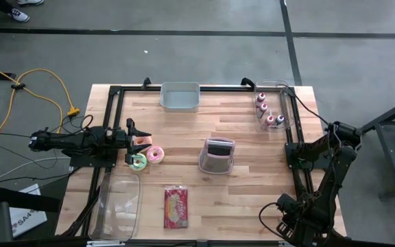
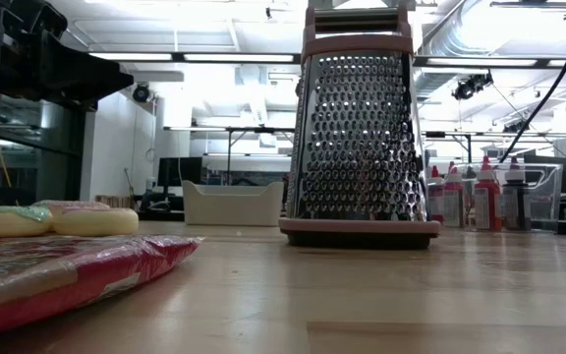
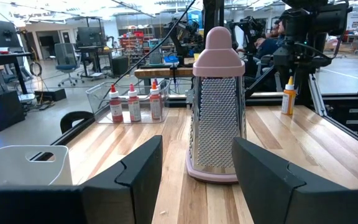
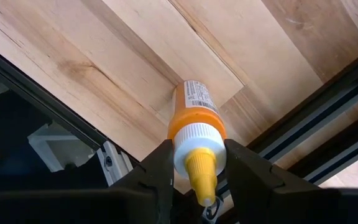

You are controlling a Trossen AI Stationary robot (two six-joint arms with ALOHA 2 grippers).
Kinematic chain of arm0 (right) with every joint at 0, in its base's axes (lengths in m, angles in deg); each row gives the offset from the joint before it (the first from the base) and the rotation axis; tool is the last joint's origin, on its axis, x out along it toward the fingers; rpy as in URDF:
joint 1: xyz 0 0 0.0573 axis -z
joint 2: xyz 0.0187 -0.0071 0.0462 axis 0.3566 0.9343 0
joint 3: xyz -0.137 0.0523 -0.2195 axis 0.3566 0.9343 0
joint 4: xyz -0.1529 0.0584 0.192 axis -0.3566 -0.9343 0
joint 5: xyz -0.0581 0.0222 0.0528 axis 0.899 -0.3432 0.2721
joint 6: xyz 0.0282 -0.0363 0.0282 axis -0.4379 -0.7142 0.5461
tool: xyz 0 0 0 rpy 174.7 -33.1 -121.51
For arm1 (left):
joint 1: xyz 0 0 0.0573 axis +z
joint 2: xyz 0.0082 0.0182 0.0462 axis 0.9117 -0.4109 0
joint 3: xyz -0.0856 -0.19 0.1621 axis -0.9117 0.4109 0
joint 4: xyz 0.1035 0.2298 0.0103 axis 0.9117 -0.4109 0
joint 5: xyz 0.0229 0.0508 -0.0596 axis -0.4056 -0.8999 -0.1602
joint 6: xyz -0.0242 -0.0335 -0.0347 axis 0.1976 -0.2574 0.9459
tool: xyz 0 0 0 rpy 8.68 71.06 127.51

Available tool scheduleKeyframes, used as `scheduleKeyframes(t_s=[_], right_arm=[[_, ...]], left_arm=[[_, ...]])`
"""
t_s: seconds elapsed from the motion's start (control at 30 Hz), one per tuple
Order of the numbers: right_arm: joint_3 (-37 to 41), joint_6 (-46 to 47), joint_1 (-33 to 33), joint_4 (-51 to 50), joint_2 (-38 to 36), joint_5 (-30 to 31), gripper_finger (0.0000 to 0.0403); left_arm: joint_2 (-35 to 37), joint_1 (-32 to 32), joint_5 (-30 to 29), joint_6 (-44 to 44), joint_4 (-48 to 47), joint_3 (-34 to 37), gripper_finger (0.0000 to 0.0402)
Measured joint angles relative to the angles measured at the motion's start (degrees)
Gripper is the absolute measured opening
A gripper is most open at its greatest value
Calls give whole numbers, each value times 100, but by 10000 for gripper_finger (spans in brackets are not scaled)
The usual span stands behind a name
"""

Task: Pick & Place Food Item
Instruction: Put the yellow food coloring into the right transparent bin

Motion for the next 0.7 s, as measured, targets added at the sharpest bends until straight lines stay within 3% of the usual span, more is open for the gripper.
scheduleKeyframes(t_s=[0.7], right_arm=[[2,-55,61,-115,-149,144,109]], left_arm=[[1,1,0,-1,0,0,188]])
